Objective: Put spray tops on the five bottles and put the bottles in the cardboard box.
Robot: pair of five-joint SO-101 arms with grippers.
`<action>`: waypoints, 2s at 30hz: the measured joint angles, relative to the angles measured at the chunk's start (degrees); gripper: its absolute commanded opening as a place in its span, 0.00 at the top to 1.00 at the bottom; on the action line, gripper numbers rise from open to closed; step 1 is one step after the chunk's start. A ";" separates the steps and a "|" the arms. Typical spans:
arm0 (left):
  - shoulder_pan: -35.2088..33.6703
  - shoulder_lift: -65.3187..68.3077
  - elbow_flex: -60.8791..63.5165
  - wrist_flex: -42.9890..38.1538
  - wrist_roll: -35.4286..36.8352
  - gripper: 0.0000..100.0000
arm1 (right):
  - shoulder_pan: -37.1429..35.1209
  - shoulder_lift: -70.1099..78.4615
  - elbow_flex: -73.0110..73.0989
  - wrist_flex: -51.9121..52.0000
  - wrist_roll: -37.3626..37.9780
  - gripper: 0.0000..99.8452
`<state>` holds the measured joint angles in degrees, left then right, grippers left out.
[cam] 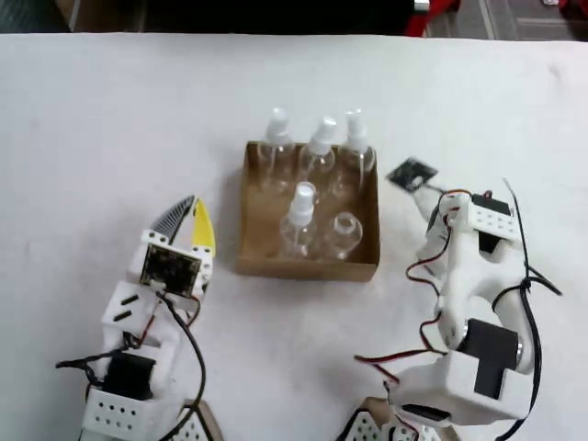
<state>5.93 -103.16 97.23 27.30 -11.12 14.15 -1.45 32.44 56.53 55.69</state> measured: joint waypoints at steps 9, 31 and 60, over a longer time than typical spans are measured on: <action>0.00 0.00 0.00 0.00 0.00 0.98 | -0.26 -15.12 0.00 0.18 -2.20 0.92; 0.00 0.00 0.00 0.00 0.00 0.98 | -0.88 3.78 -8.09 10.64 35.52 0.83; 0.00 0.00 0.00 0.00 0.00 0.98 | -0.44 5.45 -9.93 -1.49 23.12 0.80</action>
<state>5.93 -103.16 97.23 27.30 -11.12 13.71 4.00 22.51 55.03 78.81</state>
